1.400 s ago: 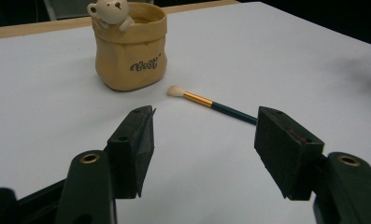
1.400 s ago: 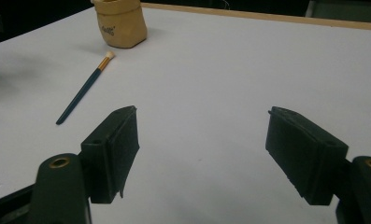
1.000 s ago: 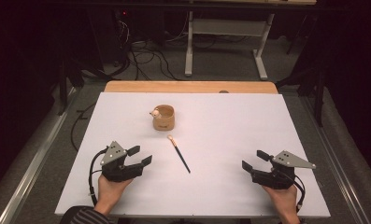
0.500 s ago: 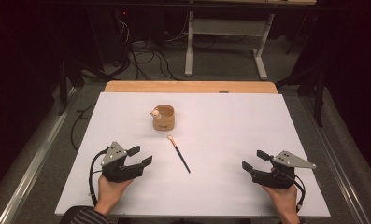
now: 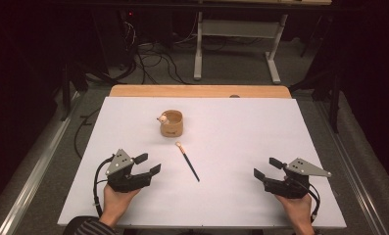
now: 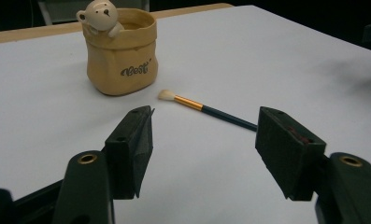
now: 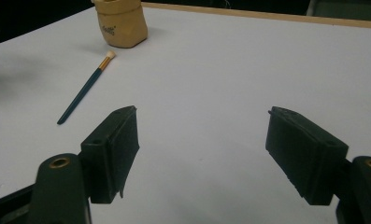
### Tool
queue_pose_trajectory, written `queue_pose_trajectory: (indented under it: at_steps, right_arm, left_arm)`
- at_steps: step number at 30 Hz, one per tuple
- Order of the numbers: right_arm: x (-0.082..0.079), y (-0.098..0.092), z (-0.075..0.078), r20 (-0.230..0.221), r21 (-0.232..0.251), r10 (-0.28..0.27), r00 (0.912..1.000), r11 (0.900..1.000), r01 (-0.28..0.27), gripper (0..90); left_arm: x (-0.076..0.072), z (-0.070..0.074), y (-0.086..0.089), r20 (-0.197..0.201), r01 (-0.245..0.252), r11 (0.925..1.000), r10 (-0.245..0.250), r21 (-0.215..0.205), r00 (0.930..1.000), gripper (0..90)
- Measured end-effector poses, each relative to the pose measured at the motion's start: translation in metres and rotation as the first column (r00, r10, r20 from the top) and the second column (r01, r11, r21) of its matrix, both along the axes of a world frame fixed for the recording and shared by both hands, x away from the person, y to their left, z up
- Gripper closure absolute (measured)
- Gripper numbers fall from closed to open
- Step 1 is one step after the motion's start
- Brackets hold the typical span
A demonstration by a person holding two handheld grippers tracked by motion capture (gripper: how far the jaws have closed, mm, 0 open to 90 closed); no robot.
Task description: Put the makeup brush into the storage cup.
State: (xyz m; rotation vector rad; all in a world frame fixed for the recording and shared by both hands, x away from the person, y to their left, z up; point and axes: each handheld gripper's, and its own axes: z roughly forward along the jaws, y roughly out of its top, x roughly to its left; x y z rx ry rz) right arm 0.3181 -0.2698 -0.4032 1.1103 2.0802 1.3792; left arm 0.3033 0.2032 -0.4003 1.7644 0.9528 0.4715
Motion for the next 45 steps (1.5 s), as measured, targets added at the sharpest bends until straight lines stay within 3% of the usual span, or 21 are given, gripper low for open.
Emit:
queue_pose_trajectory:
  at_steps: [19, 45]
  right_arm:
    - [0.000, 0.000, 0.000, -0.002, 0.006, 0.006, 1.0000, 1.000, -0.006, 27.2]
    - [-0.001, 0.002, 0.000, 0.000, 0.010, 0.015, 0.9999, 1.000, -0.015, 26.9]
  left_arm:
    - [0.002, 0.010, -0.013, -0.014, 0.028, 0.9994, -0.028, -0.020, 0.9995, 35.5]
    - [0.023, 0.028, -0.055, -0.005, 0.096, 0.9952, -0.096, -0.020, 0.9953, 34.3]
